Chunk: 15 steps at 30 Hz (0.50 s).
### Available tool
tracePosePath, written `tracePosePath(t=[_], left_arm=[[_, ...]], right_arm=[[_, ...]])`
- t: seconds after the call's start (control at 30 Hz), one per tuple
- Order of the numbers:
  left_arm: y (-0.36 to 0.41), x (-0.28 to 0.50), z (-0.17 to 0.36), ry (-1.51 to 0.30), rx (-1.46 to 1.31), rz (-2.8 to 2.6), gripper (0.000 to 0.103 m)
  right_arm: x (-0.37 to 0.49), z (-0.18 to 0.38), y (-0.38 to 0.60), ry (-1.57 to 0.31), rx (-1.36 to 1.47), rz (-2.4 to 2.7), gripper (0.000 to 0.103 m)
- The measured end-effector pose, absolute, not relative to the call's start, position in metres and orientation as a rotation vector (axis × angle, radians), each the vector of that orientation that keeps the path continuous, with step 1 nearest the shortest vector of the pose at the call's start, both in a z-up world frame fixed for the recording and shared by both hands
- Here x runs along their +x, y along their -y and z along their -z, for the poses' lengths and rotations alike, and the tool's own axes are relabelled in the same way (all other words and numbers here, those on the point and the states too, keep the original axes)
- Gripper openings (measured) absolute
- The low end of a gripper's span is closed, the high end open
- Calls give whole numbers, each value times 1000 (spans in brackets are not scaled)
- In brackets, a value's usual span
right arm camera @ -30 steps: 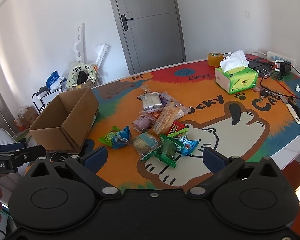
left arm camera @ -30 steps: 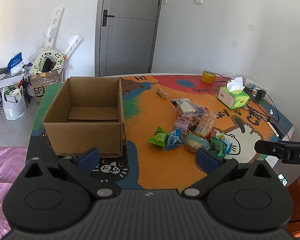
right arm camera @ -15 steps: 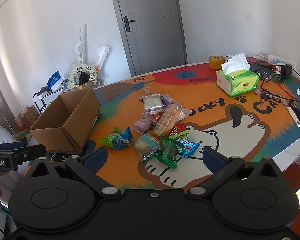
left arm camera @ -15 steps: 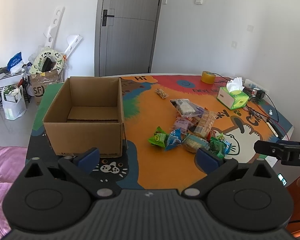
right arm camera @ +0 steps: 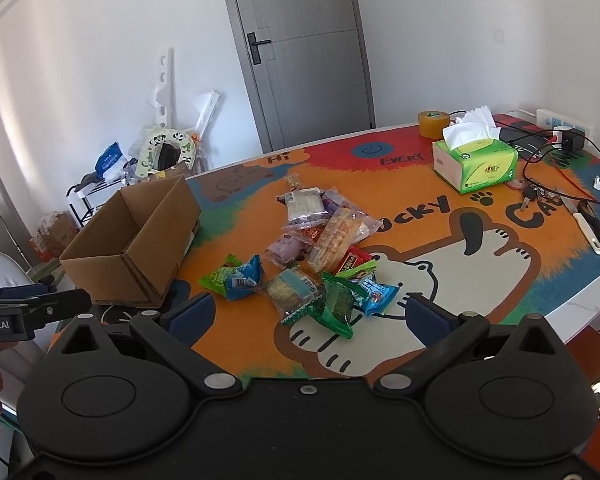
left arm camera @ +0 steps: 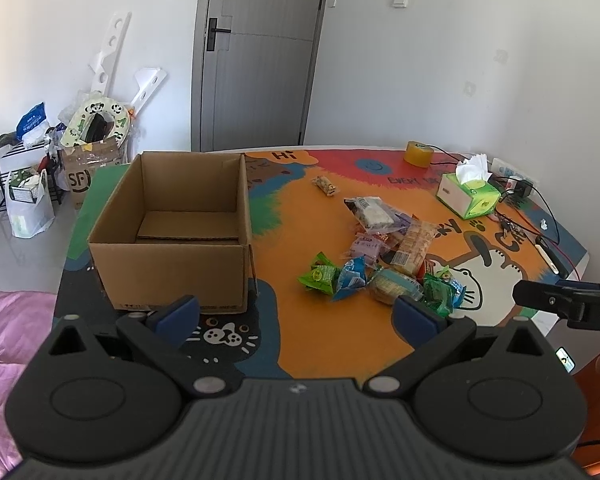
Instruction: Organize snacks
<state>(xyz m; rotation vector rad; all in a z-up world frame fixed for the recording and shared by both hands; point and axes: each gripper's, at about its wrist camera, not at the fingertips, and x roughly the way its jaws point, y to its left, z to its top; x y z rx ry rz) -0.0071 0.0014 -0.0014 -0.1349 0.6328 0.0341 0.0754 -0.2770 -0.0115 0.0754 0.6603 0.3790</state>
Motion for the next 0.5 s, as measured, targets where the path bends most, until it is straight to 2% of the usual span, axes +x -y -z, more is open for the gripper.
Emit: tracePosePath(t=[0.5], left_arm=[[2, 4, 12, -632, -162, -12, 102]], right_arm=[[86, 30, 282, -649, 61, -392, 103]])
